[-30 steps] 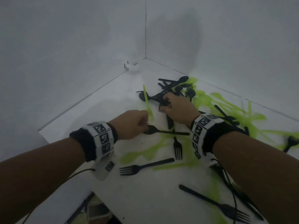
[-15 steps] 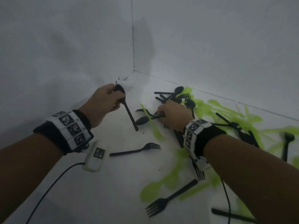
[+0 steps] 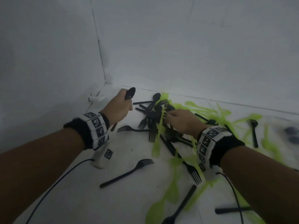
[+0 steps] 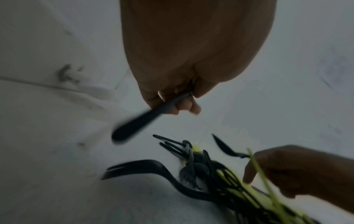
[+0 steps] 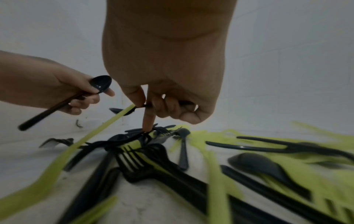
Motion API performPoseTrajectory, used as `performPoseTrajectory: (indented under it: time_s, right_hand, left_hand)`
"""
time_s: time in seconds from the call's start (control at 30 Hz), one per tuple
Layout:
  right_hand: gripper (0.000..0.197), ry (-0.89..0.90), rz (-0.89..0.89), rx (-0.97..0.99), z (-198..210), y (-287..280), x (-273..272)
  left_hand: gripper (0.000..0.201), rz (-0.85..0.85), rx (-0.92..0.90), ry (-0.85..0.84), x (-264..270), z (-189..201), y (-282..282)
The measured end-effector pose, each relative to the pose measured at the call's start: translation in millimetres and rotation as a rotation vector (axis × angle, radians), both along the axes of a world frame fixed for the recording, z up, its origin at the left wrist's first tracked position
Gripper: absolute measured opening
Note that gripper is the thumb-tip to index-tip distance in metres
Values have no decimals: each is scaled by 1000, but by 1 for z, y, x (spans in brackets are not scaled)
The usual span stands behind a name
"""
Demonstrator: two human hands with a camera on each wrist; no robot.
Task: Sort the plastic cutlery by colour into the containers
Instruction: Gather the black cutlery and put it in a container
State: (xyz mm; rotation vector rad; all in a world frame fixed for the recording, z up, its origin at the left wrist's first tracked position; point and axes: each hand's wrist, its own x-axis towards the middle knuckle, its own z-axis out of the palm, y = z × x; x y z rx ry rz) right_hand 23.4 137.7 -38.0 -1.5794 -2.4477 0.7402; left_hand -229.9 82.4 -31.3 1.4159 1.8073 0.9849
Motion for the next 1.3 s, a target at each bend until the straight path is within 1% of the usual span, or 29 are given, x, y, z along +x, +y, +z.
performPoseTrajectory:
  time_s: [0.07, 0.13, 0.17, 0.2, 0.23, 0.3, 0.37, 0.47, 0.6, 0.73, 0.77, 0.83, 0.9, 0.97, 1.1, 1.17, 1.3]
  right_hand:
    - [37, -28, -31, 50, -7, 5, 13]
    - [26, -24, -73, 90, -11, 9, 22]
    - [22, 18, -120, 90, -11, 11, 25]
    - [20, 96, -190, 54, -12, 13, 25]
    - [18, 197, -266, -3, -12, 16, 25]
    - [14, 363, -396, -94, -10, 16, 23]
    - [12, 409, -427, -115, -9, 17, 20]
    - [12, 404, -407, -108, -13, 22, 14]
    - [15, 366, -396, -75, -12, 30, 3]
    - [18, 290, -328, -13, -13, 37, -15]
    - [18, 258, -301, 3, -14, 39, -20]
    - [17, 137, -231, 19, -18, 47, -32]
    - [21, 13, -171, 3, -21, 53, -42]
    - [26, -45, -161, -26, -21, 57, -46]
    - [39, -99, -117, -84, -19, 57, -49]
    - [39, -102, -124, -103, -18, 57, -48]
    - [38, 0, -213, -214, -22, 54, -44]
  left_hand:
    - [25, -58, 0, 83, 5, -7, 13]
    - [19, -52, -20, 175, 9, -13, 29]
    - [19, -38, -30, 240, 11, -15, 37]
    - [25, -31, -47, 306, 14, -17, 44]
    - [30, -41, -63, 362, 18, -19, 51]
    - [33, -95, -93, 441, 27, -22, 63]
    - [32, -153, -127, 493, 37, -24, 72]
    - [30, -193, -190, 509, 45, -23, 79]
    - [24, -152, -188, 400, 42, -18, 77]
    - [30, -86, -166, 217, 29, -5, 55]
    - [28, -65, -151, 161, 24, -3, 48]
    - [20, -25, -128, 19, 14, -2, 34]
    - [11, 11, -120, -136, 7, -3, 22]
    - [4, 11, -116, -232, 6, -3, 10]
    - [9, -53, -104, -301, 5, -4, -6]
    - [11, -65, -108, -326, 4, -6, -7]
    - [19, -10, -91, -371, 6, -9, -3]
